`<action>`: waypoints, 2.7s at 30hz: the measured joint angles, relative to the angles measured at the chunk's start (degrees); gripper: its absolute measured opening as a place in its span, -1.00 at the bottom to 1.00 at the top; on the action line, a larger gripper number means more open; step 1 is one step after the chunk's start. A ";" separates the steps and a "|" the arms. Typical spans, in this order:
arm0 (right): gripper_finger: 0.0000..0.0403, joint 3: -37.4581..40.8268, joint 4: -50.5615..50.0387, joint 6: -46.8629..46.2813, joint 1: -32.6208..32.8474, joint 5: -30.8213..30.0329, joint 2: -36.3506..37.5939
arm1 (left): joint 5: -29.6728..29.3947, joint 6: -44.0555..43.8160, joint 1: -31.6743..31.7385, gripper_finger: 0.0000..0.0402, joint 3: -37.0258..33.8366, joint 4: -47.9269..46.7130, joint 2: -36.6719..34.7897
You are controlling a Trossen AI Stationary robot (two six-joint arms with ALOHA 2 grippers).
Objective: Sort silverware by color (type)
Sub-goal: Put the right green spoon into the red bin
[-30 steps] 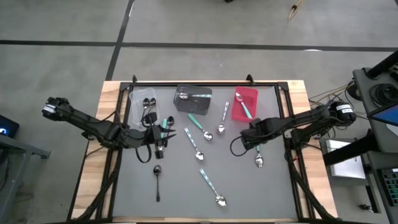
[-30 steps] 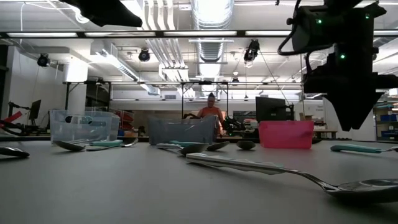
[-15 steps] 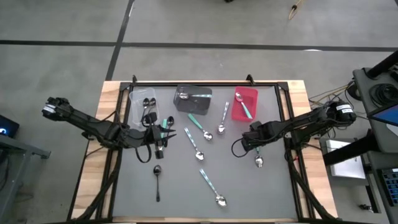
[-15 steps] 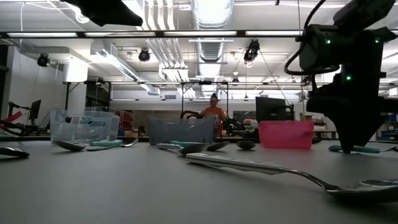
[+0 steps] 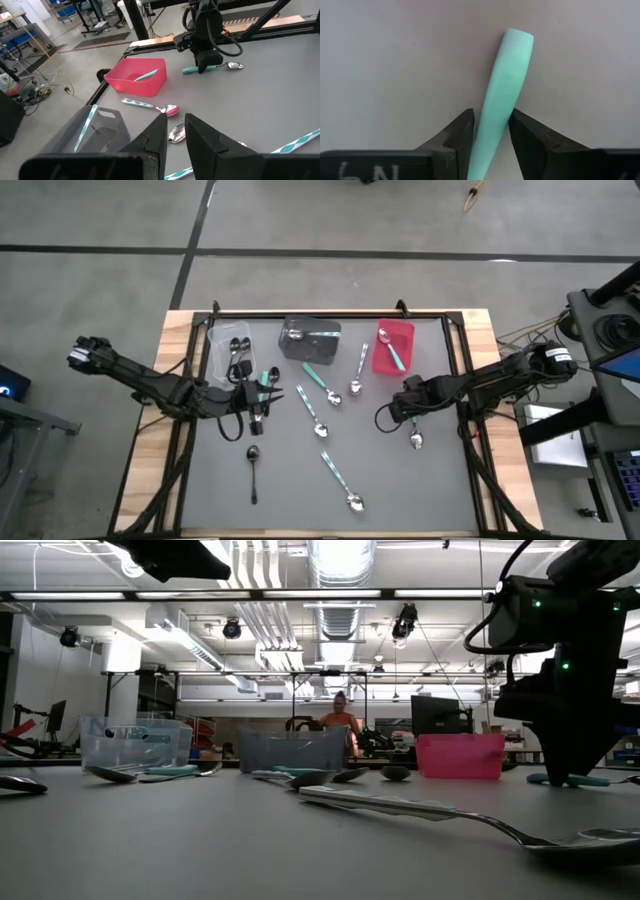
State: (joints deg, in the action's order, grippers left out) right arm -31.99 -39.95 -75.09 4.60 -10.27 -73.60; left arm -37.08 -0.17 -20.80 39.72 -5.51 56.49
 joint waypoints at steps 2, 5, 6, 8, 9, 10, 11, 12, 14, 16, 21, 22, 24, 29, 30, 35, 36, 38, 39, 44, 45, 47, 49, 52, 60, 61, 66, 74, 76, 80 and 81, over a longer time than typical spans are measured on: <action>-0.43 0.00 0.09 0.00 0.00 -0.05 0.00 | 0.00 -0.37 0.00 -0.75 0.00 0.02 0.00; -0.44 0.02 0.28 0.00 0.00 -0.19 -0.02 | 0.00 -0.56 0.00 -0.75 0.00 0.03 0.00; -0.44 0.02 0.37 0.02 0.00 -0.23 -0.02 | 0.00 -0.58 0.00 -0.75 0.00 0.12 0.00; -0.45 0.02 0.64 0.02 0.00 -0.38 -0.02 | 0.00 -0.58 0.00 -0.75 0.00 0.48 0.00; -0.45 0.02 0.87 0.02 0.00 -0.51 -0.02 | 0.00 -0.58 0.00 -0.75 0.00 0.61 0.00; -0.45 0.02 1.13 0.02 0.00 -0.69 -0.04 | 0.00 -0.58 0.00 -0.75 0.00 0.61 0.00; -0.45 0.02 1.31 0.02 0.00 -0.77 -0.04 | 0.00 -0.58 0.00 -0.75 0.00 0.68 0.00; -0.45 0.02 1.45 0.07 0.00 -0.81 -0.04 | 0.02 -0.58 0.00 -0.75 0.00 0.86 0.00; -0.45 0.02 1.59 0.12 0.00 -0.82 -0.07 | 0.00 -0.58 0.00 -0.75 0.02 0.99 0.00; -0.45 0.02 1.65 0.15 0.00 -0.80 -0.07 | 0.01 -0.58 0.00 -0.75 0.02 0.97 0.00; -0.46 0.02 1.67 0.74 -0.02 -0.66 -0.07 | 0.02 -0.58 0.01 -0.75 0.02 0.96 0.00; -0.46 0.02 1.67 0.91 -0.02 -0.64 -0.07 | 0.00 -0.58 0.01 -0.75 0.02 0.98 0.00; -0.47 0.02 1.67 1.11 -0.02 -0.56 -0.07 | 0.00 -0.58 0.00 -0.75 0.02 0.98 0.00; -0.73 0.02 1.93 1.91 -0.02 -0.64 -0.07 | 0.00 -0.58 0.01 -0.75 0.02 1.47 0.00; -0.73 0.02 1.93 2.11 -0.02 -0.64 -0.07 | 0.00 -0.56 0.01 -0.75 0.02 1.49 0.00; -0.73 0.02 1.91 2.12 0.00 -0.66 -0.07 | 0.02 -0.56 0.02 -0.75 0.02 1.63 0.00; -0.73 0.02 1.91 2.14 0.00 -0.64 -0.04 | 0.00 -0.56 0.01 -0.75 0.02 1.63 0.00; -0.73 -0.01 1.84 2.18 0.00 -0.67 0.40 | 0.00 -0.56 0.02 -0.75 0.02 1.65 0.00; -0.73 -0.22 1.67 2.46 0.13 -0.66 0.73 | 0.00 -0.58 0.02 -0.75 0.02 1.65 0.00; -0.73 -2.25 2.19 4.30 1.45 -1.72 3.29 | 0.07 -1.65 0.02 -0.75 0.02 1.82 0.00; -0.73 -2.85 2.08 4.86 1.80 -2.31 4.05 | 0.07 -2.00 0.02 -0.75 0.02 1.87 0.00; -0.73 -3.89 1.98 5.93 2.62 -3.77 5.12 | 0.11 -2.39 0.02 -0.75 0.02 1.94 0.00; -0.73 -4.98 1.97 7.60 3.68 -6.15 6.21 | 1.03 -2.51 0.02 -0.75 0.02 2.20 0.00; -0.73 -6.78 3.46 10.83 5.43 -10.16 8.15 | 5.41 -2.30 0.07 -0.75 0.02 3.08 0.00; -0.73 -5.99 22.34 26.31 9.63 -21.10 11.69 | 9.20 -1.87 0.00 -0.75 0.00 6.63 0.00; -0.73 -5.61 25.83 28.99 10.03 -22.06 11.72 | 9.20 -1.87 0.00 -0.75 0.00 6.78 0.00; -0.73 -2.50 47.24 44.96 11.70 -25.74 10.85 | 9.53 -1.85 0.00 -0.75 -0.02 7.99 0.63; -0.73 4.06 84.28 66.05 12.02 -19.27 5.77 | 18.30 2.17 0.00 -0.75 -0.12 16.25 5.58; -0.73 5.07 91.29 70.39 12.02 -14.87 4.38 | 18.70 3.24 0.00 -0.75 -0.11 18.25 6.69; -0.73 5.29 103.23 77.82 12.02 -4.62 2.20 | 21.66 5.05 0.02 -0.75 -0.11 22.40 8.81; -0.73 5.29 105.04 79.46 12.02 -2.45 1.76 | 22.69 5.46 0.02 -0.75 -0.11 23.64 9.33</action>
State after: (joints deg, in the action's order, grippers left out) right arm -26.70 65.08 4.37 16.62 -12.72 -71.84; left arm -14.39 5.29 -20.78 39.62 18.13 65.82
